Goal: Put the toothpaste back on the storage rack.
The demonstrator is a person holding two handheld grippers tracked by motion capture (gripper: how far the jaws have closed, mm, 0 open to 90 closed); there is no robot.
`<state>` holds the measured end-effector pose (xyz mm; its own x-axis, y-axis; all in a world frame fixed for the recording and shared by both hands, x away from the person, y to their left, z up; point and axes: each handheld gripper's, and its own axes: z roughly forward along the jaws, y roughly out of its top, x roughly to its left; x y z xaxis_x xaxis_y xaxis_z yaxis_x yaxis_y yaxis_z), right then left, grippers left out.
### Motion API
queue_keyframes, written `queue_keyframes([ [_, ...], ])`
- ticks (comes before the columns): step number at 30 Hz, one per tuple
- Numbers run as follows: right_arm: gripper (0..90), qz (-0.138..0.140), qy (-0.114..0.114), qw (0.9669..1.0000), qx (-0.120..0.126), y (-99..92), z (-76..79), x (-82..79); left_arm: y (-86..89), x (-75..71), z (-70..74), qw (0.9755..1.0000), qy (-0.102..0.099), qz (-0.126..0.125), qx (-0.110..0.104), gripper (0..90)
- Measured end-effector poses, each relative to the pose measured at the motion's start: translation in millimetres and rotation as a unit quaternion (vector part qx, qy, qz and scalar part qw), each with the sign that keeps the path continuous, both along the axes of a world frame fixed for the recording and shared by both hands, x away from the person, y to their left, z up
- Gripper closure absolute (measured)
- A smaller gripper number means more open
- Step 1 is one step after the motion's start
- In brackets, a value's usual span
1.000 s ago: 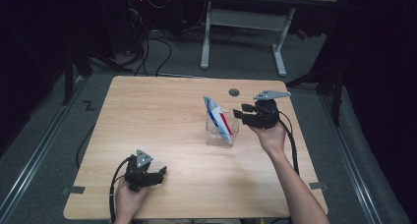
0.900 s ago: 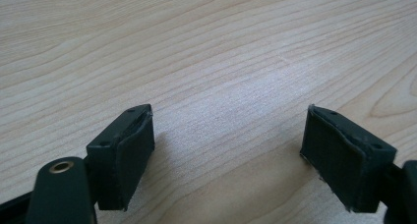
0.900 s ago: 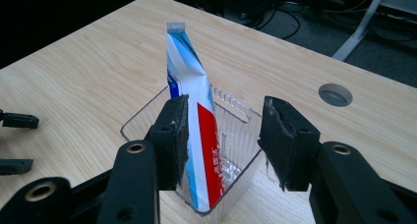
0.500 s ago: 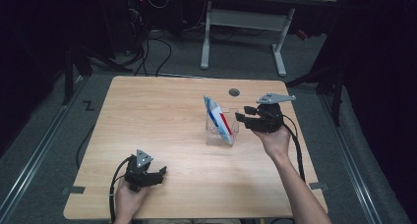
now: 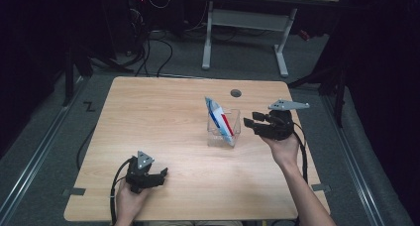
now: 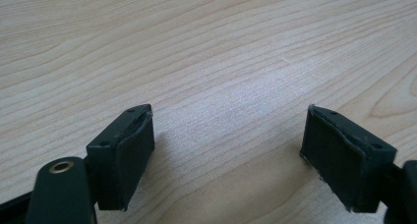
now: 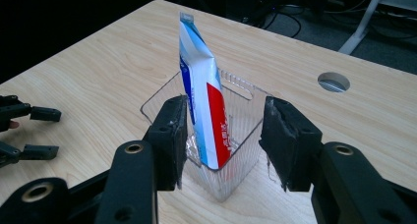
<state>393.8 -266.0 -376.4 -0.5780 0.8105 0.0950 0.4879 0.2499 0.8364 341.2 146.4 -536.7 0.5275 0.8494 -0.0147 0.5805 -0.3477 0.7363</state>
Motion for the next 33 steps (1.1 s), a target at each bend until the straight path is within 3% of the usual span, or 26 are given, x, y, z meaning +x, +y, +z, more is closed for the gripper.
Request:
queue_keyframes([
  [23,52.5,-0.019,-0.007,0.9998,0.008,-23.8,-7.3,-25.6,-0.1,0.0,0.0,1.0000,0.000,0.000,0.000,20.3],
  [33,52.5,-0.028,-0.005,0.9991,0.032,-32.4,-16.1,-35.2,-0.2,0.0,0.0,1.0000,0.000,0.001,0.000,20.3],
])
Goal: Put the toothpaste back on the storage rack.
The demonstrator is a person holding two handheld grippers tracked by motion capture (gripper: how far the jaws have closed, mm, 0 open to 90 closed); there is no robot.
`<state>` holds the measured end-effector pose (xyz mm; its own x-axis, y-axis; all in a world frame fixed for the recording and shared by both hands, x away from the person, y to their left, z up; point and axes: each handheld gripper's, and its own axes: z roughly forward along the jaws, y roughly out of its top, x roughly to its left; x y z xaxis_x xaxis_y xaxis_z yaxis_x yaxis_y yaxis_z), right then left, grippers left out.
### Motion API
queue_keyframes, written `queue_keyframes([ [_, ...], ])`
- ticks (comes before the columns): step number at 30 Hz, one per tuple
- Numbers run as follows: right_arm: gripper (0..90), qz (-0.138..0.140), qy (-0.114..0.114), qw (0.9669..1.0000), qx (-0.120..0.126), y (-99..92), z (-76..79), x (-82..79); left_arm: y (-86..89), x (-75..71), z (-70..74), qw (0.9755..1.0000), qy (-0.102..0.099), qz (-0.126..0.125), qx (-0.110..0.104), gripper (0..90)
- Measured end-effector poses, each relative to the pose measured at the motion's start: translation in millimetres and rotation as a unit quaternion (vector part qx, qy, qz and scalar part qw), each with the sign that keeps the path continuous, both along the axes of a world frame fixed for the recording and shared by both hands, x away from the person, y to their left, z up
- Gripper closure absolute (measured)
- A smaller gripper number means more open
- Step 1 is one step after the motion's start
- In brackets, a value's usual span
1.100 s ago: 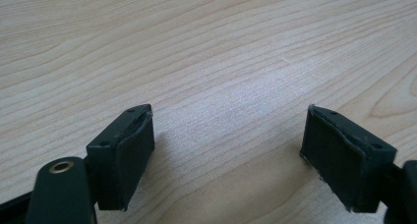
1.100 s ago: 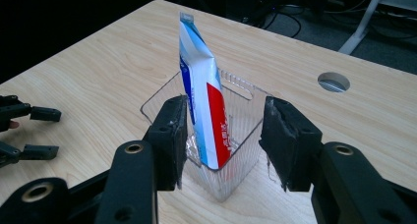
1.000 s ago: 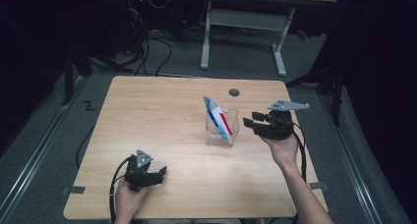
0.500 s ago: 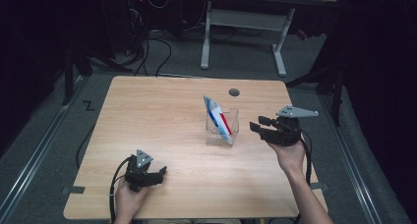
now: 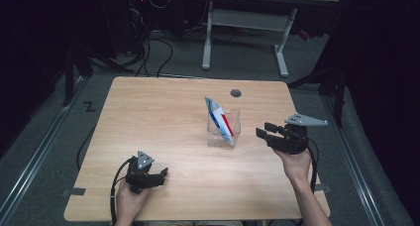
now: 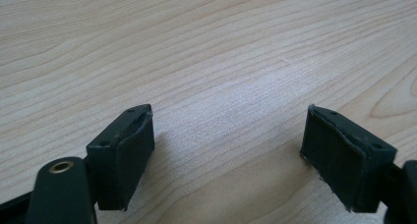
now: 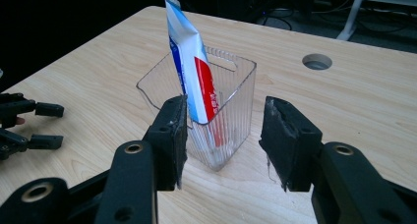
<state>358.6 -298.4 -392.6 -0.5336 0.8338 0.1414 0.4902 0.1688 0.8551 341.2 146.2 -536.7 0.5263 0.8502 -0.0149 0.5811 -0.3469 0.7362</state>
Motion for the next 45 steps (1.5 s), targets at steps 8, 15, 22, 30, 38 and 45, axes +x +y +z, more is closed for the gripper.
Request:
queue_keyframes([
  [8,52.5,-0.010,0.001,0.9999,0.005,-6.8,-6.4,-7.0,0.0,0.0,0.0,1.0000,0.000,0.000,0.000,20.3],
  [15,52.5,-0.019,0.004,0.9997,0.017,-12.8,-13.1,-11.0,-0.1,0.0,0.0,1.0000,0.000,0.000,0.000,20.3],
  [22,52.5,-0.025,0.007,0.9995,0.019,-16.1,-19.6,-14.6,-0.1,0.0,0.0,1.0000,0.000,0.000,0.000,20.3],
  [30,52.6,-0.033,0.010,0.9993,0.017,-18.7,-28.3,-18.4,-0.1,0.0,0.0,1.0000,0.000,0.000,0.000,20.3],
  [38,53.1,-0.050,0.010,0.9985,0.022,-22.6,-38.1,-22.3,0.0,0.0,0.0,1.0000,0.000,0.000,0.000,20.3],
  [45,53.1,-0.053,0.015,0.9982,0.023,-25.2,-46.1,-24.5,-0.1,0.0,0.0,1.0000,0.000,0.000,0.000,20.3],
])
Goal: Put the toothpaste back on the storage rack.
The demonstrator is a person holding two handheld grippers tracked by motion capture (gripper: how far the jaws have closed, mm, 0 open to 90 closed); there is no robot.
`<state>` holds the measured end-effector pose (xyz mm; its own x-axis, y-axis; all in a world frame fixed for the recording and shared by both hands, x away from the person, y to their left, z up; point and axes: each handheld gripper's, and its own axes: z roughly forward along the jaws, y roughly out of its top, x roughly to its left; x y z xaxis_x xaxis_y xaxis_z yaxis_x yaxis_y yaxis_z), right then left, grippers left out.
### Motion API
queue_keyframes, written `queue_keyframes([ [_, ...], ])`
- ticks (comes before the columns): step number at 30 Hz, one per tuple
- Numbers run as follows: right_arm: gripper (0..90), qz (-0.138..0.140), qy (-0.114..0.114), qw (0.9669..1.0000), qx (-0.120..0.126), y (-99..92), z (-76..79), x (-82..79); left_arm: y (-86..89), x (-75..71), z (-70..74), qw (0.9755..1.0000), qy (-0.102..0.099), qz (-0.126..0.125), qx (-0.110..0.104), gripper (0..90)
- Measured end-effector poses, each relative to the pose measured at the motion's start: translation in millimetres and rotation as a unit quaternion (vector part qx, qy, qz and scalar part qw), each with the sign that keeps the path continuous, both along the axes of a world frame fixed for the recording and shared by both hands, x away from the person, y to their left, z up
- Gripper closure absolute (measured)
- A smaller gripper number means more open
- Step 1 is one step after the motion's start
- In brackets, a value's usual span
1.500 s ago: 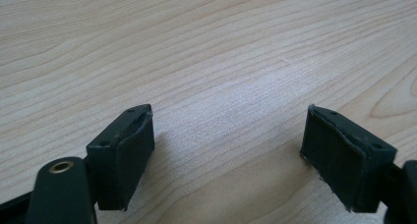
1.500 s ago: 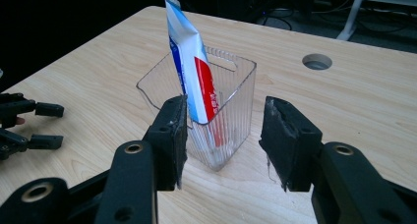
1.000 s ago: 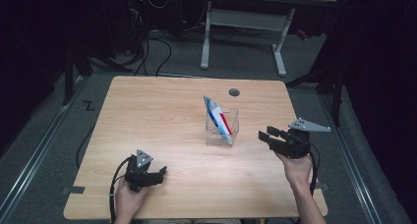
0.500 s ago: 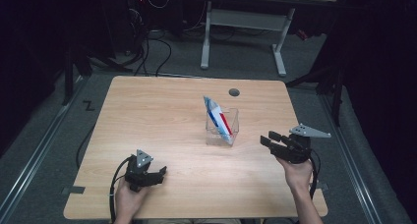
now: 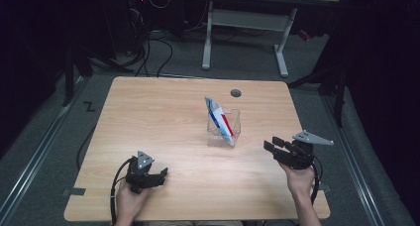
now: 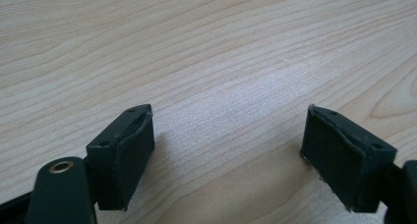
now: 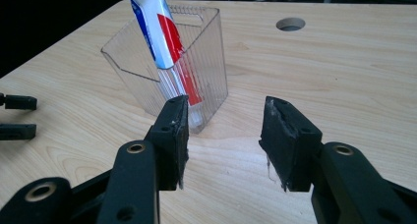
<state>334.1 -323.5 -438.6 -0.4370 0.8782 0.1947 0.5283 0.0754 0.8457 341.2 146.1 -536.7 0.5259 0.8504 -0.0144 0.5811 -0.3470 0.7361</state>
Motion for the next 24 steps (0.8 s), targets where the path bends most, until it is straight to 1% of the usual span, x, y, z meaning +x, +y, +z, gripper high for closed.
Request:
queue_keyframes([
  [8,53.2,-0.004,0.005,1.0000,0.002,-1.0,-7.7,-1.8,0.0,0.0,0.0,1.0000,0.000,0.000,0.000,20.3],
  [15,53.2,-0.008,0.014,0.9999,0.002,-1.9,-14.7,-2.2,-0.1,0.1,0.0,1.0000,0.000,0.000,0.000,20.3],
  [19,53.0,-0.010,0.013,0.9999,-0.002,-2.4,-17.9,-2.4,-0.1,0.1,0.1,1.0000,0.000,0.000,0.000,20.3],
  [24,53.0,-0.014,0.020,0.9997,-0.008,-1.8,-23.3,-1.7,-0.1,0.1,0.1,1.0000,0.000,0.000,0.000,20.3],
])
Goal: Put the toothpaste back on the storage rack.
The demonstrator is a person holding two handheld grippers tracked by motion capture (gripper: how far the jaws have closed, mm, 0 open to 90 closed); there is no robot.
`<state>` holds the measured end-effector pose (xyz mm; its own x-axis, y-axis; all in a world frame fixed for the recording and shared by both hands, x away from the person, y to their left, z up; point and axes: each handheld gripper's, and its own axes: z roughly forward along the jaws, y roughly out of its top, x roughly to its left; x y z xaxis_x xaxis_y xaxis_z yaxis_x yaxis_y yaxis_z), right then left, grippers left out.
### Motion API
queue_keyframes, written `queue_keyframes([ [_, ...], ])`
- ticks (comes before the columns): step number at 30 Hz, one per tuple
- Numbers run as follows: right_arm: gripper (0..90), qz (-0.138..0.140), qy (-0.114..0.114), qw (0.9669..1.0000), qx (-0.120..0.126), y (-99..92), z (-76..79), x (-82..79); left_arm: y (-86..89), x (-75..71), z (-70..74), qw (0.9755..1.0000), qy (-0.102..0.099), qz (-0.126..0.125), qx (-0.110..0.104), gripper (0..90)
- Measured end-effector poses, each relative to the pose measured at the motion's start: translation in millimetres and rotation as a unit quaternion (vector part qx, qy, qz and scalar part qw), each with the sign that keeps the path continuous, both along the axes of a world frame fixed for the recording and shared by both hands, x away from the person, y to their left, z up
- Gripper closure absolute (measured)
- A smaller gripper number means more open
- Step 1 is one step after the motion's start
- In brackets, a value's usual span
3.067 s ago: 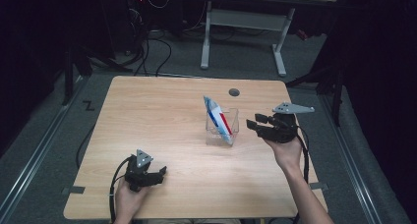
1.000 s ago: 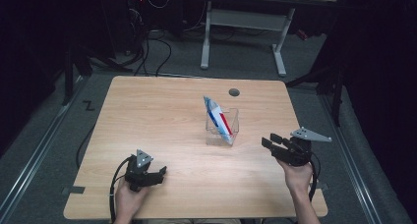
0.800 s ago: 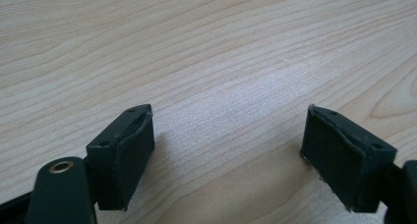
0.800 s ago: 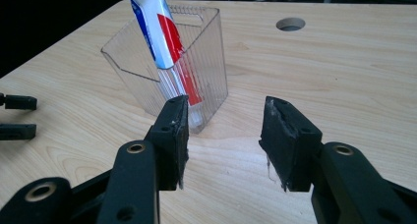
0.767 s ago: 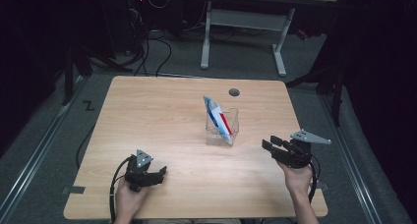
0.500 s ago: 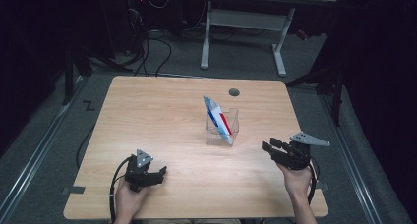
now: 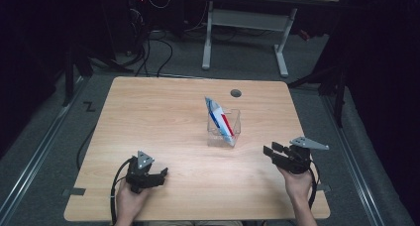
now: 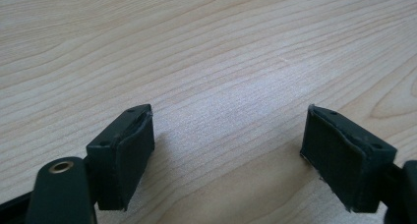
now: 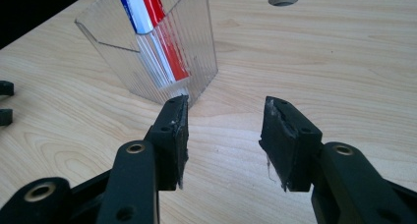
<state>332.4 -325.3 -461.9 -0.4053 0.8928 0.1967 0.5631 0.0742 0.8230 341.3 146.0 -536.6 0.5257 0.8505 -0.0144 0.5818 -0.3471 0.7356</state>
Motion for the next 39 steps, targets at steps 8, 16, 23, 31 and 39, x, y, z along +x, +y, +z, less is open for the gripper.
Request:
queue_keyframes([
  [8,53.0,-0.004,0.009,0.9997,-0.020,0.9,-10.5,2.3,0.0,0.0,0.0,1.0000,0.000,0.000,0.000,20.3],
  [16,52.9,-0.012,0.025,0.9991,-0.031,-0.4,-21.2,4.8,0.0,0.0,0.0,1.0000,0.000,0.000,0.000,20.3],
  [23,52.5,-0.017,0.034,0.9983,-0.044,1.5,-28.7,7.2,0.0,0.0,-0.1,1.0000,0.000,0.000,0.000,20.3],
  [31,50.4,-0.021,0.046,0.9965,-0.067,3.7,-38.6,11.5,0.0,0.0,0.0,1.0000,0.000,0.000,0.000,20.3],
  [39,50.3,-0.026,0.052,0.9946,-0.086,6.2,-45.9,14.9,0.0,0.0,0.0,1.0000,0.000,0.000,0.000,20.3],
])
